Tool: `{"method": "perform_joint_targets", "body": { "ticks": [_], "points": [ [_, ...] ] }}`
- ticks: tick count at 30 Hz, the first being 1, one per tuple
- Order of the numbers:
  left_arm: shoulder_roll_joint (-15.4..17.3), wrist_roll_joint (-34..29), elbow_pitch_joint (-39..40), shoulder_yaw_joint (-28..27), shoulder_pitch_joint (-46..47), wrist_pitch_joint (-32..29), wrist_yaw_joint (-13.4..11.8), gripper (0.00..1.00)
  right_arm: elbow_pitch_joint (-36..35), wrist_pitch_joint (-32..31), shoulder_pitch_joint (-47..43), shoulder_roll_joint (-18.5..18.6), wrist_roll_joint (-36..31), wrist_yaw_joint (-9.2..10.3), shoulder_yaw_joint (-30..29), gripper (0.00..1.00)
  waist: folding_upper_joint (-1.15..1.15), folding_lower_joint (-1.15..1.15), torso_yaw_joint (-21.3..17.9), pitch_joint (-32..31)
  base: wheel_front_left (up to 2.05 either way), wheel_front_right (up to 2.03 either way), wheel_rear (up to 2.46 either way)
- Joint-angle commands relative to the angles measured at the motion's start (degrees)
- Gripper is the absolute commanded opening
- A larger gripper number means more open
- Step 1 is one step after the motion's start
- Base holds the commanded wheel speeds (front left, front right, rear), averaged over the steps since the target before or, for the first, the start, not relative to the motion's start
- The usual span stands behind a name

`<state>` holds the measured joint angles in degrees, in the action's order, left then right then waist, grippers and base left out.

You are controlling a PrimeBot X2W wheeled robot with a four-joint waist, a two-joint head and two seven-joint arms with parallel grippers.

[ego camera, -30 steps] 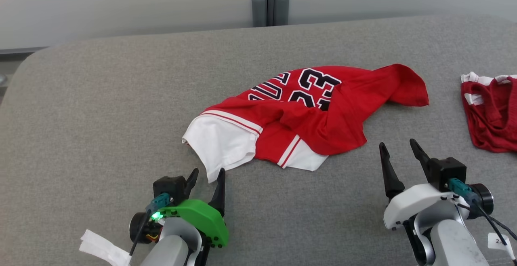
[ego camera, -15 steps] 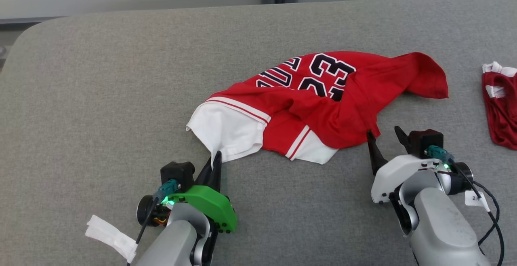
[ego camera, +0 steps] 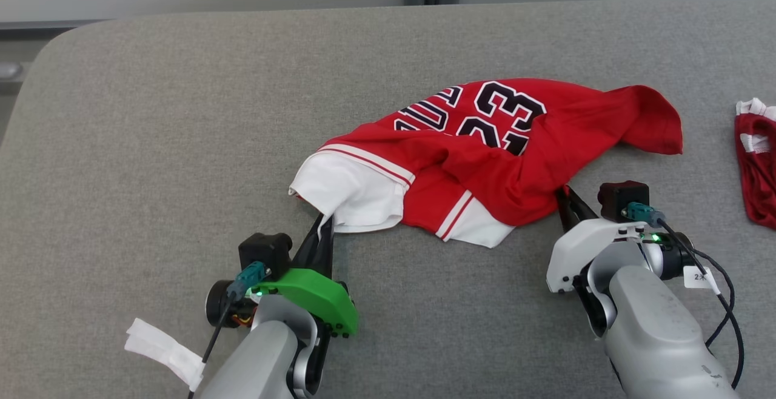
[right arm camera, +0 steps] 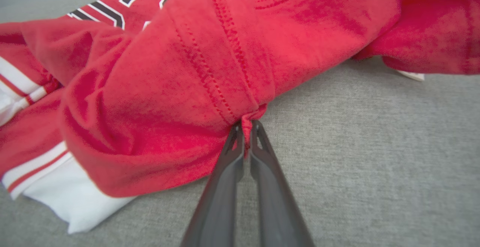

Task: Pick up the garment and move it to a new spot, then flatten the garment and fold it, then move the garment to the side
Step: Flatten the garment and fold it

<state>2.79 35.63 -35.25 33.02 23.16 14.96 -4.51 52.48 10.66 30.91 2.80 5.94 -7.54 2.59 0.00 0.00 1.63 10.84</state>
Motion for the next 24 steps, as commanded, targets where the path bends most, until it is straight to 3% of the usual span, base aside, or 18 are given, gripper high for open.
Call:
{"method": "perform_joint_targets", "body": {
  "ticks": [1,10,18,24],
  "points": [
    [0.4,-0.7,1.0,-0.6,-0.4,0.3,-0.3,0.00,-1.1,1.0,-0.8,0.2,0.8,0.11,0.3,0.00,0.00,0.00,-0.6,-1.2,0.00,0.00,0.00],
    [2.2,-4.2,11.1,-3.7,-4.1,0.2,-0.9,0.00,-16.7,1.6,-8.2,1.0,5.5,0.11,0.7,0.00,0.00,0.00,-2.1,-7.0,0.00,0.00,0.00],
    [5.6,-6.0,24.2,-5.8,-6.4,0.1,-1.5,0.00,-42.3,-6.0,-16.8,2.6,9.6,0.10,-1.7,0.00,0.00,0.00,-3.3,-13.9,0.00,0.00,0.00],
    [9.1,-5.8,38.5,-8.3,-5.4,-1.8,-2.7,0.00,-63.6,-13.4,-21.2,2.5,12.5,0.09,-5.7,0.00,0.00,0.00,-4.1,-17.7,0.00,0.00,0.00]
  ]
}}
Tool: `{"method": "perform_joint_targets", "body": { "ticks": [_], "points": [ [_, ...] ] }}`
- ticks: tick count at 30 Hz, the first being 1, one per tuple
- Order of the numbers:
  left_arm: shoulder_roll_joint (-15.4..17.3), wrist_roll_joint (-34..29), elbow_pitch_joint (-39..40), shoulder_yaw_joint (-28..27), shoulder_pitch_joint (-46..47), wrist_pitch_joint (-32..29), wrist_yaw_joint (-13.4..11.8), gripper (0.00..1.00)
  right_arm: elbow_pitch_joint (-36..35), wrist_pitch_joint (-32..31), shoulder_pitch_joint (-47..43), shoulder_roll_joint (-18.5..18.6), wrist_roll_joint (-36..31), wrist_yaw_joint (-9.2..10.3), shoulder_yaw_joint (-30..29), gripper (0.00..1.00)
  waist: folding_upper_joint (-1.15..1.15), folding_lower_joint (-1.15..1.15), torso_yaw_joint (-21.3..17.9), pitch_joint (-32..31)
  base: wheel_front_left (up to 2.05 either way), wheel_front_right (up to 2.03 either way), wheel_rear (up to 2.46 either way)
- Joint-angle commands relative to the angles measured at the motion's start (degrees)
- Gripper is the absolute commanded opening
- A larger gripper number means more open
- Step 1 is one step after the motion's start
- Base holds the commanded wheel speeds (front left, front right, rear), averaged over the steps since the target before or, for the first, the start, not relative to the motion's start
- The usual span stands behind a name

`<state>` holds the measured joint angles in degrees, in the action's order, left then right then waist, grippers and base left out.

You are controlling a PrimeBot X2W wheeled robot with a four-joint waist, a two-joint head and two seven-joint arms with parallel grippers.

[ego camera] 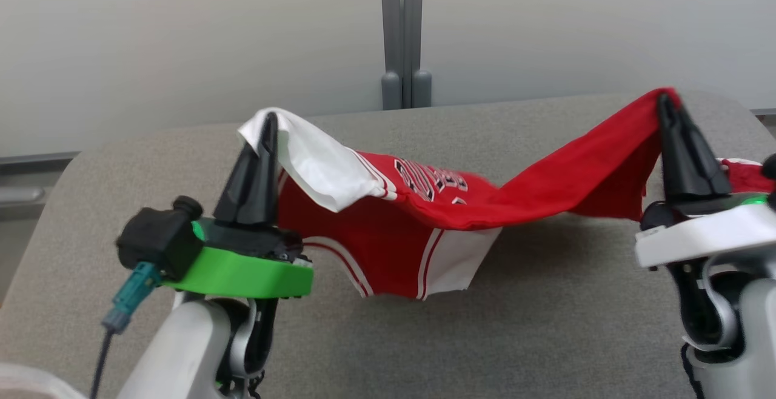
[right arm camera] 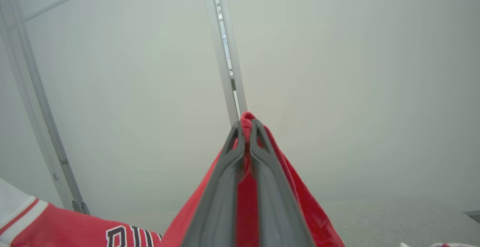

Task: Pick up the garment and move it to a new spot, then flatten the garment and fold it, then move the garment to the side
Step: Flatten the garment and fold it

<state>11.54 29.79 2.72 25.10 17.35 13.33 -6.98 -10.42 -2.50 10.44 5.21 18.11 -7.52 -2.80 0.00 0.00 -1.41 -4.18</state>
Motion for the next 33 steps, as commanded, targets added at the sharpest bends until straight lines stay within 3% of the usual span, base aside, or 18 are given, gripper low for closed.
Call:
{"method": "perform_joint_targets", "body": {
  "ticks": [1,10,17,21,26,31,33],
  "points": [
    [1.1,0.3,3.7,-1.0,0.6,-0.7,-0.6,0.00,-4.4,-1.6,-1.3,0.0,1.0,0.07,-1.3,0.00,0.00,0.00,-1.3,-3.2,0.00,0.00,0.00],
    [7.0,1.5,26.9,-6.0,3.1,-9.2,-2.9,0.00,-27.4,-12.0,-1.8,-0.4,5.0,0.06,-10.6,0.00,0.00,0.00,-3.3,-5.8,0.00,0.00,0.00],
    [10.9,1.8,35.7,-7.3,6.7,-17.4,-3.8,0.00,-34.6,-18.9,-2.5,-0.1,6.5,0.05,-12.7,0.00,0.00,0.00,-4.4,-4.5,0.00,0.00,0.00],
    [11.2,2.9,34.1,-6.0,8.3,-20.3,-3.1,0.00,-32.1,-21.3,-3.3,0.1,8.0,0.04,-11.0,0.00,0.00,0.00,-4.6,-1.7,0.00,0.00,0.00],
    [10.9,4.7,25.2,-4.1,13.1,-22.0,-0.2,0.00,-21.5,-21.1,1.4,2.2,8.6,0.04,-6.6,0.00,0.00,0.00,-4.7,4.0,0.00,0.00,0.00],
    [9.4,4.6,10.4,-4.1,27.2,-22.3,4.1,0.00,-4.8,-16.7,16.9,4.5,6.0,0.03,-2.1,0.00,0.00,0.00,-4.4,10.5,0.00,0.00,0.00],
    [6.5,5.3,1.5,-4.3,34.7,-20.9,5.3,0.00,3.5,-13.5,25.5,4.2,3.4,0.04,-1.6,0.00,0.00,0.00,-3.4,12.0,0.00,0.00,0.00]
  ]
}}
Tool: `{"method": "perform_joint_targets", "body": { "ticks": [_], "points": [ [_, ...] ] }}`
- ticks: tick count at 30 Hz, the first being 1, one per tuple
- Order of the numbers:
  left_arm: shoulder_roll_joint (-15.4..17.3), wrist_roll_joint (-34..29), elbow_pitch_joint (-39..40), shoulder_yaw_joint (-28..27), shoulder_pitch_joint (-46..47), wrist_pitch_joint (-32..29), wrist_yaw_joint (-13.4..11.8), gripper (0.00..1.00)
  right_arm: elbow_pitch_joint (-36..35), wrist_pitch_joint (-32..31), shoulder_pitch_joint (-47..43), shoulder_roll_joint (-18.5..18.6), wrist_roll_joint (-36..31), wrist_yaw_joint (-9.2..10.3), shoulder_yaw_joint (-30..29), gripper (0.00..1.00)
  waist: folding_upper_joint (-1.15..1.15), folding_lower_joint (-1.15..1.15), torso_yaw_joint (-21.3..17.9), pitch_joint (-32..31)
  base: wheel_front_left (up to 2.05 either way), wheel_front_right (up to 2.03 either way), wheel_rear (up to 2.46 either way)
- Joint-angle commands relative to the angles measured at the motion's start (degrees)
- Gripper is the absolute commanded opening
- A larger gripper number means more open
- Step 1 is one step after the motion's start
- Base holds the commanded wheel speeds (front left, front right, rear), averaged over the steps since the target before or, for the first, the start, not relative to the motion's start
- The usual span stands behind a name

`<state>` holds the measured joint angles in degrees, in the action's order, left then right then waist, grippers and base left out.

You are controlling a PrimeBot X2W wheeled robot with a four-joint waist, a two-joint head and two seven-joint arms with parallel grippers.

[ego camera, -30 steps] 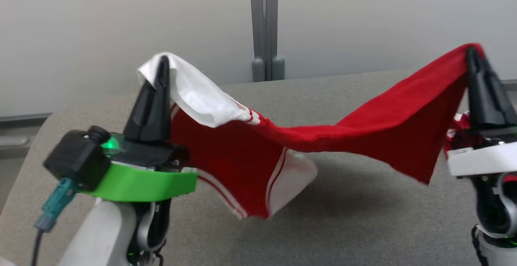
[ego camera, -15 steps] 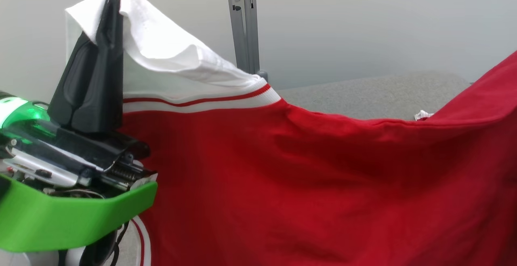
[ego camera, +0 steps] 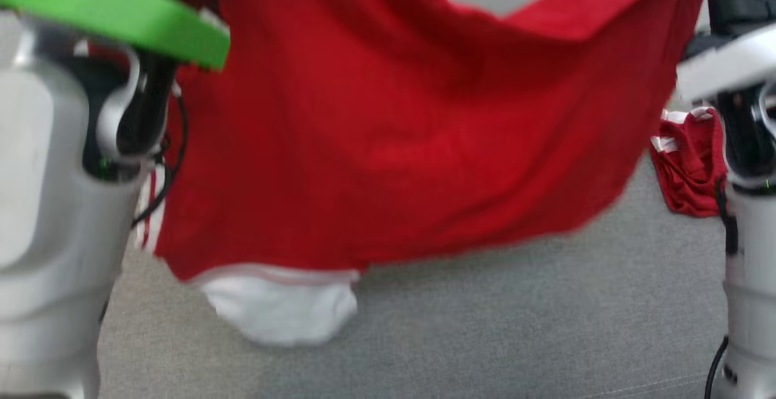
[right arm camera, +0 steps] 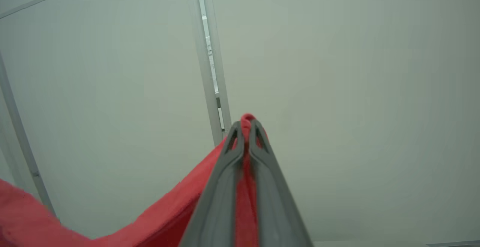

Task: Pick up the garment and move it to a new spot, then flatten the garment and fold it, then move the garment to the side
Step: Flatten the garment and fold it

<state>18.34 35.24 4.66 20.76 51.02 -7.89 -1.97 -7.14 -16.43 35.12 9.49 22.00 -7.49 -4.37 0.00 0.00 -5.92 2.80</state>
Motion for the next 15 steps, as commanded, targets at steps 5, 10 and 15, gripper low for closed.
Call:
{"method": "perform_joint_targets", "body": {
  "ticks": [5,10,15],
  "points": [
    [-5.4,-5.2,-22.9,-0.5,17.0,11.7,0.9,0.00,22.5,11.7,19.5,-2.3,-9.6,0.01,1.5,0.00,0.00,0.00,2.7,5.5,0.00,0.00,0.00],
    [-9.1,-6.9,-34.9,-1.2,20.7,22.2,3.0,0.00,39.9,21.7,27.4,-4.1,-15.1,0.02,0.5,0.00,0.00,0.00,4.9,5.5,0.00,0.00,0.00],
    [-11.2,-6.8,-41.8,-1.7,15.2,23.1,5.2,0.00,52.2,26.9,26.6,-4.6,-17.5,0.04,0.8,0.00,0.00,0.00,6.7,9.9,0.00,0.00,0.00]
  ]
}}
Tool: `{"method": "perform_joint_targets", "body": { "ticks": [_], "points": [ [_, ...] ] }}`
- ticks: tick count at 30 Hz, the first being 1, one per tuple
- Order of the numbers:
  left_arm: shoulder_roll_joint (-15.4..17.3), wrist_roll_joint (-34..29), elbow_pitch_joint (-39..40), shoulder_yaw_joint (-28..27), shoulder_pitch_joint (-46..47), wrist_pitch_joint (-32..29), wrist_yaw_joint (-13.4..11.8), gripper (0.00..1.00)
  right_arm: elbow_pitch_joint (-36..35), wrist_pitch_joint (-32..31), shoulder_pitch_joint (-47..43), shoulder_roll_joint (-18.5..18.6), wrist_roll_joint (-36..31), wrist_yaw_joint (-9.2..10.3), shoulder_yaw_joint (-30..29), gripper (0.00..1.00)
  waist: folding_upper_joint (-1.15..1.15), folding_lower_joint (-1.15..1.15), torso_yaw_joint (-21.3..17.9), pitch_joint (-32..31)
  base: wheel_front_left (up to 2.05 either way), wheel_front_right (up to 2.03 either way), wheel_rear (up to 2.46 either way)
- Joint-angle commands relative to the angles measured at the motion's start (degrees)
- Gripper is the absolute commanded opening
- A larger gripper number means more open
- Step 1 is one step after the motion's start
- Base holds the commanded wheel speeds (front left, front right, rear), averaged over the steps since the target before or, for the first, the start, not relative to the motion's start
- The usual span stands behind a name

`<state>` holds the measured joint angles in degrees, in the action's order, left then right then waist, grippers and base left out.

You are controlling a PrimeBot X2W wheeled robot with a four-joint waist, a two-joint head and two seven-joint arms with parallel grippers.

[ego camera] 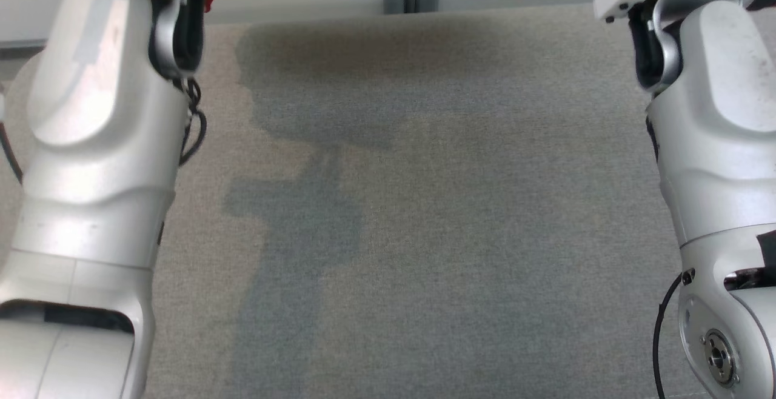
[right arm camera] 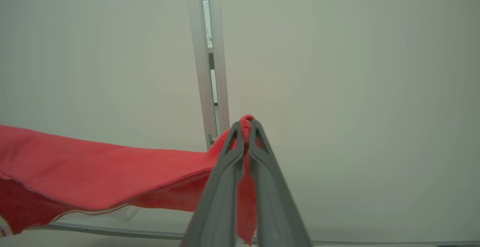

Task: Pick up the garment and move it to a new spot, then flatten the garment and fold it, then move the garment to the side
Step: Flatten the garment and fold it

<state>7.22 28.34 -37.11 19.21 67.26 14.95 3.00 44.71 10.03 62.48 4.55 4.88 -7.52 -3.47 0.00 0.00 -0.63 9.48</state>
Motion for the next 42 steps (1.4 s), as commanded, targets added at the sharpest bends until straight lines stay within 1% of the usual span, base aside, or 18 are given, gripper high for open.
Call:
{"method": "perform_joint_targets", "body": {
  "ticks": [1,5,7,11,13,17,22,27,30,37,42],
  "points": [
    [-0.5,-0.1,-0.6,-0.7,-1.9,0.3,0.5,0.00,2.8,1.2,-1.1,0.2,-0.9,0.07,-0.3,0.00,0.00,0.00,1.7,4.9,0.00,0.00,0.00],
    [-1.7,-1.2,-2.4,-2.4,-8.1,0.2,1.1,0.00,11.0,3.8,-2.1,-0.2,-2.9,0.07,-1.3,0.00,0.00,0.00,2.5,9.9,0.00,0.00,0.00],
    [-2.3,-1.5,-3.4,-3.3,-10.6,0.2,1.5,0.00,13.9,4.5,-2.5,-0.4,-3.7,0.07,-2.0,0.00,0.00,0.00,2.6,11.8,0.00,0.00,0.00],
    [-3.2,-1.9,-5.5,-3.8,-14.8,0.3,2.2,0.00,17.4,5.2,-3.6,-0.7,-4.3,0.07,-3.5,0.00,0.00,0.00,2.4,14.0,0.00,0.00,0.00],
    [-3.7,-1.8,-6.2,-3.9,-16.3,0.3,2.5,0.00,17.6,5.2,-3.9,-0.9,-3.7,0.07,-4.1,0.00,0.00,0.00,2.2,14.3,0.00,0.00,0.00],
    [-3.9,-1.2,-5.7,-5.1,-18.5,0.3,2.9,0.00,15.1,5.2,-5.9,-1.2,-1.5,0.07,-4.3,0.00,0.00,0.00,1.8,13.7,0.00,0.00,0.00],
    [-4.1,-1.5,-4.3,-5.8,-21.6,0.3,3.2,0.00,11.6,5.2,-9.7,-1.4,3.0,0.07,-2.3,0.00,0.00,0.00,1.7,10.8,0.00,0.00,0.00],
    [-4.1,-0.5,-1.0,-5.6,-27.9,0.3,3.9,0.00,6.2,5.2,-16.8,-1.5,8.1,0.06,0.7,0.00,0.00,0.00,1.8,6.1,0.00,0.00,0.00],
    [-4.0,-0.3,1.8,-4.9,-33.2,0.3,4.1,0.00,2.3,5.2,-22.3,-0.6,10.4,0.07,2.0,0.00,0.00,0.00,1.8,2.6,0.00,0.00,0.00],
    [-2.9,1.7,12.5,-3.5,-50.0,0.0,4.3,0.00,-7.2,5.2,-38.0,0.4,14.6,0.07,2.0,0.00,0.00,0.00,2.6,-6.1,0.00,0.00,0.00],
    [-1.8,2.5,25.1,-2.4,-63.0,-3.7,1.6,0.00,-14.3,4.9,-49.0,-0.1,16.9,0.07,1.1,0.00,0.00,0.00,3.2,-10.6,0.00,0.00,0.00]
  ]
}}
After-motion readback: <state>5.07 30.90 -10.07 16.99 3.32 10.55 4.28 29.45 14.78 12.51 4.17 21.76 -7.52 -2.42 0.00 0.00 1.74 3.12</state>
